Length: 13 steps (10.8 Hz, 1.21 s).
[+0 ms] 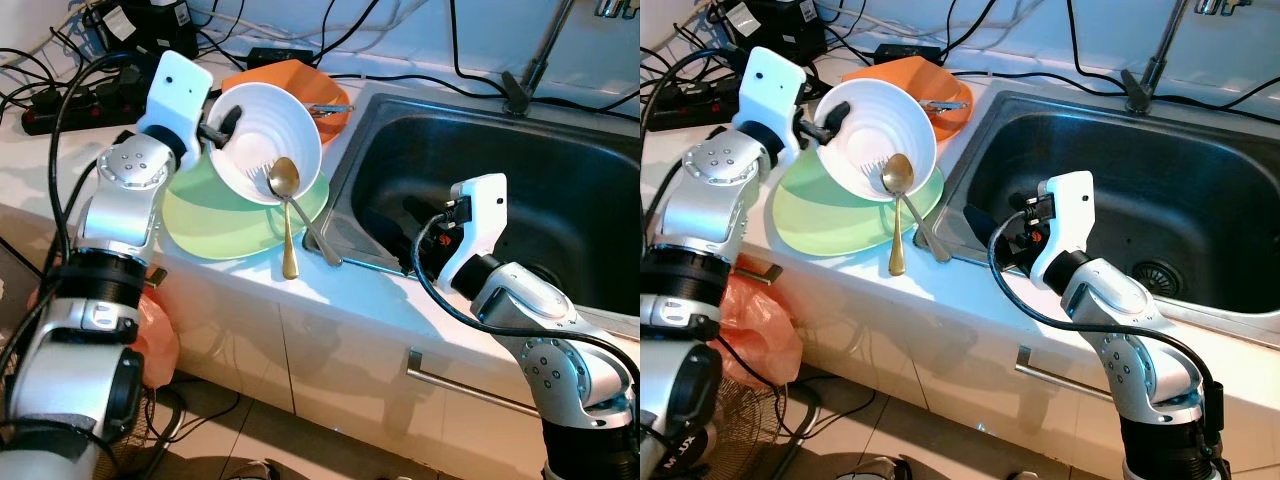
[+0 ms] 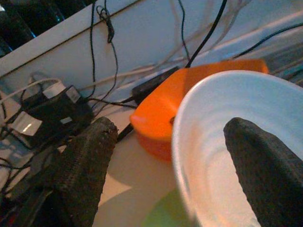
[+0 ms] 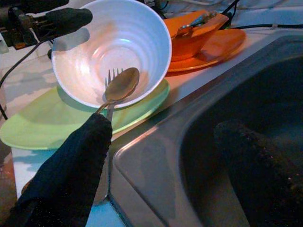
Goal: Kitchen organization
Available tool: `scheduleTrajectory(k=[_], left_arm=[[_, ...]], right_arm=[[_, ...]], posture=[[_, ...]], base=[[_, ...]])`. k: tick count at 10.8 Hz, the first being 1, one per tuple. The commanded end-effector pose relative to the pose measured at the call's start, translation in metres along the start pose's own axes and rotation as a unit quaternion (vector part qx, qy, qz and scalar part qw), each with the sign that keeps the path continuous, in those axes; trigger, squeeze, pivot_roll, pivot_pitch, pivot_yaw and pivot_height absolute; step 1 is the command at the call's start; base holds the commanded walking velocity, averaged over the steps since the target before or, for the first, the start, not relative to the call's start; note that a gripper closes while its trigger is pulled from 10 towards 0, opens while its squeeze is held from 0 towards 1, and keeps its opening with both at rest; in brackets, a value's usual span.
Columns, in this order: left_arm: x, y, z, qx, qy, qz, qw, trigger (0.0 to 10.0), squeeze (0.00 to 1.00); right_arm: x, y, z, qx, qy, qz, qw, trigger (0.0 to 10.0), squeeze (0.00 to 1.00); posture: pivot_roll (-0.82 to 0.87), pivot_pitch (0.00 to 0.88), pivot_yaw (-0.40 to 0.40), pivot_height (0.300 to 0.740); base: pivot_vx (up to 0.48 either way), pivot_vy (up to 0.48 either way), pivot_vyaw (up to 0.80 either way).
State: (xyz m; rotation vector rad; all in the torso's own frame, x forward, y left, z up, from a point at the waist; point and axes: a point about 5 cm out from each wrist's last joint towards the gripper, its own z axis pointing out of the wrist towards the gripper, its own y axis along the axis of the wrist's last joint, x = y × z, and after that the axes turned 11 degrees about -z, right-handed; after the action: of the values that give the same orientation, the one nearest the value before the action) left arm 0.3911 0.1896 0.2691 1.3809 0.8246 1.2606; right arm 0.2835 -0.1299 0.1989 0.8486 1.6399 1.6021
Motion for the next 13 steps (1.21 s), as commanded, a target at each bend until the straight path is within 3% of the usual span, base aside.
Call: scheduleTrajectory(k=[1,2,6,8,10,11,12,13], left_arm=[[-0.001,0.008,-0.003,-0.020,-0.009,-0.018,1.000,10.0,0.00],[-0.010,0.016,-0.010,-0.051,-0.030,-0.031,0.998,10.0,0.00],[-0.026,0.034,-0.044,-0.172,0.002,-0.036,0.984,10.0,0.00],[-0.033,0.031,-0.058,-0.188,0.018,-0.046,0.981,10.0,0.00],[-0.057,0.010,-0.067,-0.134,-0.012,-0.093,0.987,10.0,0.00],[-0.082,-0.011,-0.072,-0.076,-0.071,-0.156,0.982,10.0,0.00],[-0.089,-0.015,-0.074,-0.062,-0.090,-0.164,0.980,10.0,0.00],[-0.098,-0.020,-0.075,-0.037,-0.104,-0.214,0.971,10.0,0.00]], right_arm=[[-0.001,0.001,0.000,-0.005,0.002,-0.003,1.000,10.0,0.00],[-0.002,0.002,0.001,-0.004,0.002,-0.005,1.000,10.0,0.00],[-0.004,0.001,0.004,-0.005,0.003,-0.008,1.000,10.0,0.00],[-0.006,0.002,0.004,-0.005,0.004,-0.009,1.000,10.0,0.00],[-0.008,0.002,0.005,-0.006,0.005,-0.011,1.000,10.0,0.00],[-0.008,0.003,0.006,-0.008,0.007,-0.014,1.000,10.0,0.00],[-0.008,0.004,0.006,-0.008,0.008,-0.015,1.000,10.0,0.00],[-0.008,0.005,0.006,-0.009,0.011,-0.017,1.000,10.0,0.00]], posture=[[0.04,0.074,0.017,0.740],[0.05,0.072,0.015,0.740],[0.06,0.061,0.007,0.740],[0.07,0.059,0.003,0.740],[0.08,0.057,-0.003,0.740],[0.08,0.054,-0.005,0.740],[0.08,0.054,-0.005,0.740],[0.07,0.056,-0.010,0.740]], base=[[0.000,0.000,0.00],[0.000,0.000,0.00],[0.000,0.000,0.00],[0.000,0.000,0.00],[0.000,0.000,0.00],[0.000,0.000,0.00],[0.000,0.000,0.00],[0.000,0.000,0.00]])
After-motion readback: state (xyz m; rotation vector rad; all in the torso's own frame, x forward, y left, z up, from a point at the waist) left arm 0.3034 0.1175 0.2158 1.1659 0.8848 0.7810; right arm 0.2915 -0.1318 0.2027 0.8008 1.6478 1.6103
